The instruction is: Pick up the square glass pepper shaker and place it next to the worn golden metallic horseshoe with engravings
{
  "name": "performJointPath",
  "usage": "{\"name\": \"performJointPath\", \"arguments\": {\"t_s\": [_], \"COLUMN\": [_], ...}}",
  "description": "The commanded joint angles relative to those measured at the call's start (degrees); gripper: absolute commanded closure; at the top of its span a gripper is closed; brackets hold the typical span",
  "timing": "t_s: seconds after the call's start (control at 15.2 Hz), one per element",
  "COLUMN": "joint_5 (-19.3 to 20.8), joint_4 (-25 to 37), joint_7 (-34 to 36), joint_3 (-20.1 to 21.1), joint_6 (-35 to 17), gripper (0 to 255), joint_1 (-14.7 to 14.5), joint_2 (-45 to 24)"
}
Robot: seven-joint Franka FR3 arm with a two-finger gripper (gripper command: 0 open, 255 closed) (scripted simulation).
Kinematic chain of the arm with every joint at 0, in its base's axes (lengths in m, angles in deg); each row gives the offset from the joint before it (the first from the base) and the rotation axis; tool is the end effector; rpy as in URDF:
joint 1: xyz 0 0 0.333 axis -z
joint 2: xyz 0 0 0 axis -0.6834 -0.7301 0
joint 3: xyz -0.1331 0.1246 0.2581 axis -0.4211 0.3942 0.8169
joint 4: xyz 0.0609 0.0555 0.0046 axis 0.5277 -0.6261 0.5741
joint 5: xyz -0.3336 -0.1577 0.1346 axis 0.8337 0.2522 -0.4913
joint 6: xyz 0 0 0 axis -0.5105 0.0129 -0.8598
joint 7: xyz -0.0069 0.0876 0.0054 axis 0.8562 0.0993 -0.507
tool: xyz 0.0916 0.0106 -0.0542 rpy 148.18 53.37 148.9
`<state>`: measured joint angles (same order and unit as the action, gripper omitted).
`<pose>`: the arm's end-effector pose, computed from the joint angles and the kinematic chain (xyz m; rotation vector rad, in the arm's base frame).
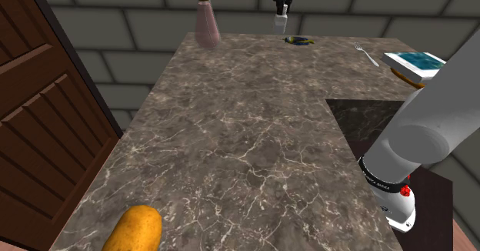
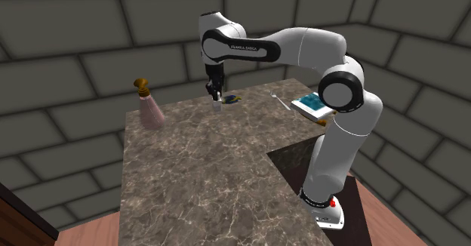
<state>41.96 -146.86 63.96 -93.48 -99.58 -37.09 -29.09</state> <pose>0.5010 -0.1436 0.6195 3.1155 -0.1683 -0.0320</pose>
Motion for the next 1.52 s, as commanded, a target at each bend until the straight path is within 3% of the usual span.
{"name": "performJointPath", "arguments": {"t_s": [0.0,0.26,0.86,1.45], "joint_5": [-0.05,-0.17,3.56,8.81], "joint_4": [2.02,5.46,-9.40,-17.98], "joint_7": [-0.09,-0.25,-7.13,-15.44], "joint_3": [-0.01,-0.04,-3.99,-9.27], "joint_6": [1.69,4.37,3.89,6.06], "gripper": [255,255,255,255], "joint_1": [0.00,0.01,3.52,7.70], "joint_2": [-0.36,-1.12,13.85,25.74]}}
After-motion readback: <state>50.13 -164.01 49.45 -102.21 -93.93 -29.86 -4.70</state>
